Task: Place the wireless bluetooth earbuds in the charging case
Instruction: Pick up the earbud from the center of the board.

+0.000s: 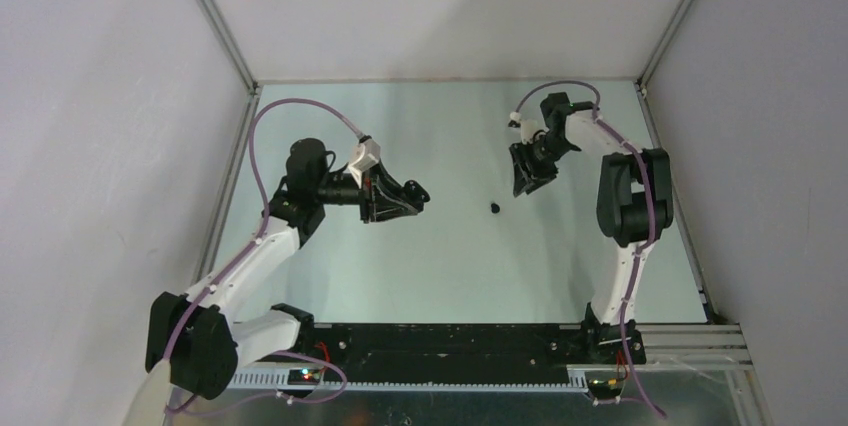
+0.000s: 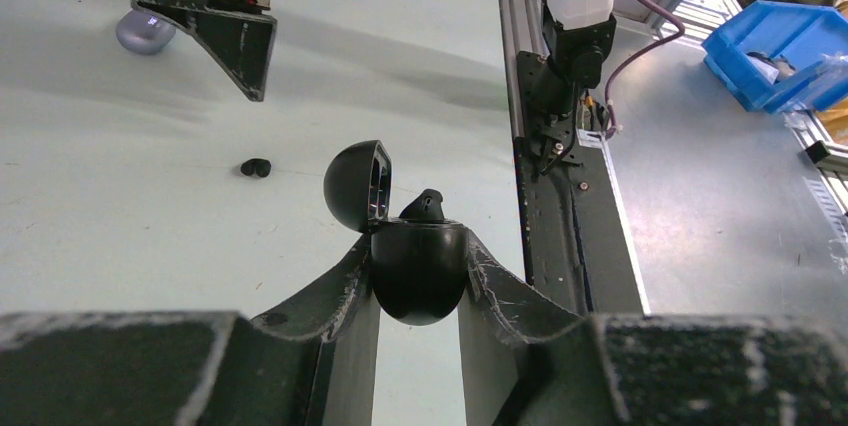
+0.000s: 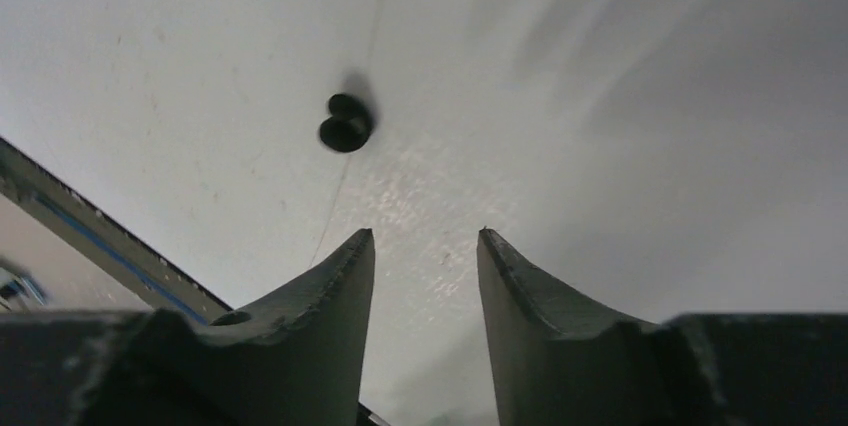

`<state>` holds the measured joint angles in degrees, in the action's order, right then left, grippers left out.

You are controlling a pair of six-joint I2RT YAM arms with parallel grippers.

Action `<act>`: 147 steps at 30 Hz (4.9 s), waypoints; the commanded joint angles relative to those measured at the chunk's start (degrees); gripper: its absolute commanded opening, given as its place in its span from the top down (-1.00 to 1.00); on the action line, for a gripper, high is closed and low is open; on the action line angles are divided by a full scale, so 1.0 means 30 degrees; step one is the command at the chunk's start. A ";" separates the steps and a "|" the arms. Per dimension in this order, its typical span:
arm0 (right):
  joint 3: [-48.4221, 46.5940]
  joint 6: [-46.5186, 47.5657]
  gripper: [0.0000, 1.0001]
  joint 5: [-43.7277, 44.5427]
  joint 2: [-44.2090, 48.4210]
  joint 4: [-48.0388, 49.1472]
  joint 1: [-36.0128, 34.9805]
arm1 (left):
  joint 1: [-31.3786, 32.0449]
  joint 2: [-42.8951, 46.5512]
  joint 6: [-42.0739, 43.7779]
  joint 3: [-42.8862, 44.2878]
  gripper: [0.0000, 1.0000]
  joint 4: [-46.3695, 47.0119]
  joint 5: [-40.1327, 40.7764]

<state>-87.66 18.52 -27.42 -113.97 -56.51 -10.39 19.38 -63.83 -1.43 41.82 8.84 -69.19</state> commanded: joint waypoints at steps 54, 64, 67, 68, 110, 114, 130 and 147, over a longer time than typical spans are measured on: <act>-0.0009 -0.2705 0.41 0.2162 -0.1294 0.2158 -0.3556 | 0.0115 0.0657 0.1275 0.0961 1.00 -0.0353 -0.0279; 0.0314 -0.2374 0.35 -0.2532 0.0726 0.2288 -0.1259 | 0.0104 0.0484 0.1289 0.0956 1.00 -0.0312 -0.0355; 0.0590 -0.2584 0.35 -0.0874 0.0842 0.2614 -0.1320 | 0.0104 0.0477 0.1272 0.0985 1.00 -0.0296 -0.0345; 0.0637 -0.2699 0.35 -0.0379 0.0754 0.2733 -0.1389 | 0.0111 0.0477 0.1255 0.0960 1.00 -0.0307 -0.0323; 0.0505 -0.3167 0.39 0.0962 -0.2381 0.2682 -0.2399 | 0.0106 0.0776 0.1472 0.0992 1.00 -0.0527 -0.0248; 0.0576 -0.3183 0.40 0.0779 -0.2230 0.2728 -0.2105 | 0.0118 0.0731 0.1492 0.1000 1.00 -0.0544 -0.0292; 0.0463 -0.2645 0.68 -0.0878 -0.1446 0.2503 -0.2163 | 0.0119 0.0652 0.1495 0.1074 1.00 -0.0604 -0.0212; 0.0490 -0.1946 1.00 -0.1364 -0.0026 0.2401 -0.2178 | 0.0104 0.0552 0.1547 0.1059 1.00 -0.0647 -0.0228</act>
<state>-85.82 11.07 -31.53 -118.98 -49.28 -16.99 19.38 -62.94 1.65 42.65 6.20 -69.23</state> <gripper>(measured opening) 0.021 0.334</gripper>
